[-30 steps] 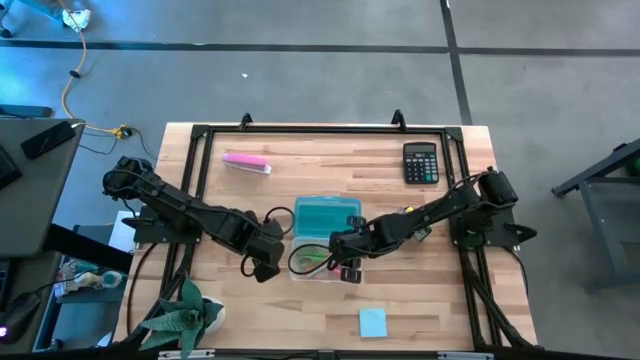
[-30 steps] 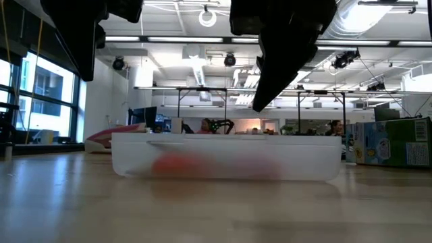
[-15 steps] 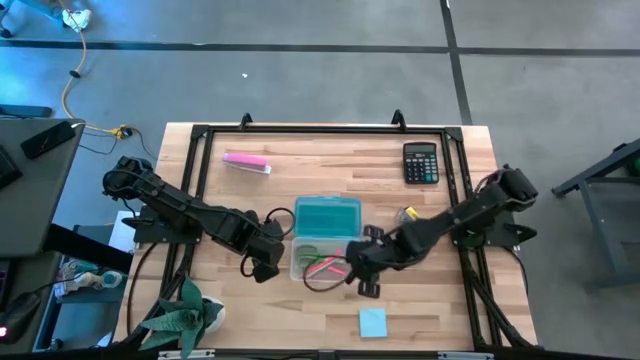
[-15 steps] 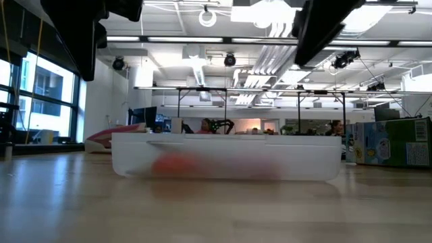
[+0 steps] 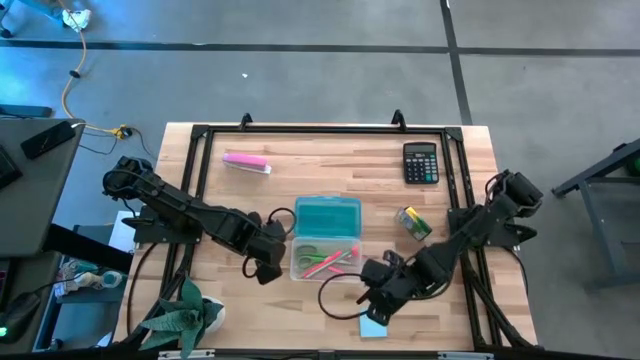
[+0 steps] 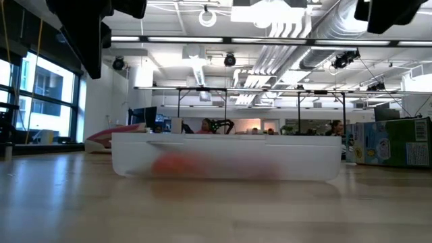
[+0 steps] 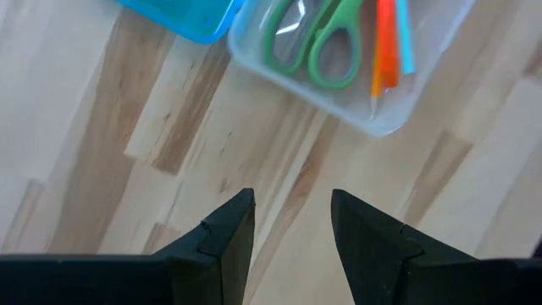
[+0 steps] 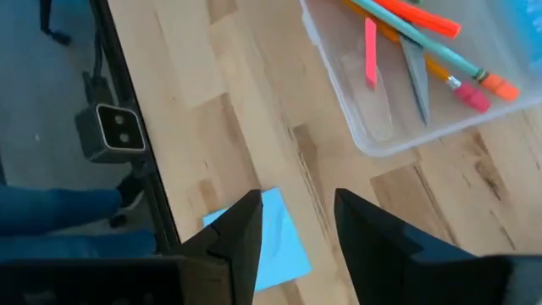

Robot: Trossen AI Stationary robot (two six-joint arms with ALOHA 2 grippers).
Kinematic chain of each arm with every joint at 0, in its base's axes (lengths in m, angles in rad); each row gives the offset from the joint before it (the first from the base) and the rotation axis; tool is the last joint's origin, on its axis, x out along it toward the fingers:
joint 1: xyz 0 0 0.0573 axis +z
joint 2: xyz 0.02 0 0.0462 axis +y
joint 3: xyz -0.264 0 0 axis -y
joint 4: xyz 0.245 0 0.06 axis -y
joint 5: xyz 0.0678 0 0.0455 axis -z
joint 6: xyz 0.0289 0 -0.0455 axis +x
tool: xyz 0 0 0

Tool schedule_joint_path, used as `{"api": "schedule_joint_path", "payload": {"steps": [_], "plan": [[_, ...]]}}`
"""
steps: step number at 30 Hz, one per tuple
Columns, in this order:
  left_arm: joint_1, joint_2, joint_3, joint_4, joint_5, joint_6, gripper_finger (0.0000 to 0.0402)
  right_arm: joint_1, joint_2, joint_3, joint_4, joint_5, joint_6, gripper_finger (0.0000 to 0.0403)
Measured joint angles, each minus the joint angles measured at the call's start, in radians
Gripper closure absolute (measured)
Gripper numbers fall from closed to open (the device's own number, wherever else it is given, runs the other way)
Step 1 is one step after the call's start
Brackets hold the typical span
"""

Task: Pack school essentials
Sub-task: Put the blue sticky notes into the supply box

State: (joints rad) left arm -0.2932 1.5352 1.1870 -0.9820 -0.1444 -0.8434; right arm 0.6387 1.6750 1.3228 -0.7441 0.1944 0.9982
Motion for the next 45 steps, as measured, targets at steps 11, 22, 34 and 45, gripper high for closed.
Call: {"api": "schedule_joint_path", "payload": {"steps": [11, 22, 34, 45], "plan": [[0.0, 0.0, 0.0, 0.241, 0.001, -0.001, 0.0257, 0.075, 0.01, -0.004, -0.007, 0.017, 0.128, 0.0262], [0.0, 0.0, 0.0, 0.585, 0.0, -0.001, 0.0257, 0.145, 0.016, -0.073, 0.076, 0.06, 0.122, 0.0107], [0.0, 0.0, 0.0, 0.819, 0.0, -0.001, 0.0257, 0.149, 0.083, -0.143, 0.276, -0.068, 0.014, 0.0044], [0.0, 0.0, 0.0, 0.831, 0.0, -0.001, 0.0257, 0.156, 0.147, -0.143, 0.287, -0.035, -0.206, 0.0045]]}}
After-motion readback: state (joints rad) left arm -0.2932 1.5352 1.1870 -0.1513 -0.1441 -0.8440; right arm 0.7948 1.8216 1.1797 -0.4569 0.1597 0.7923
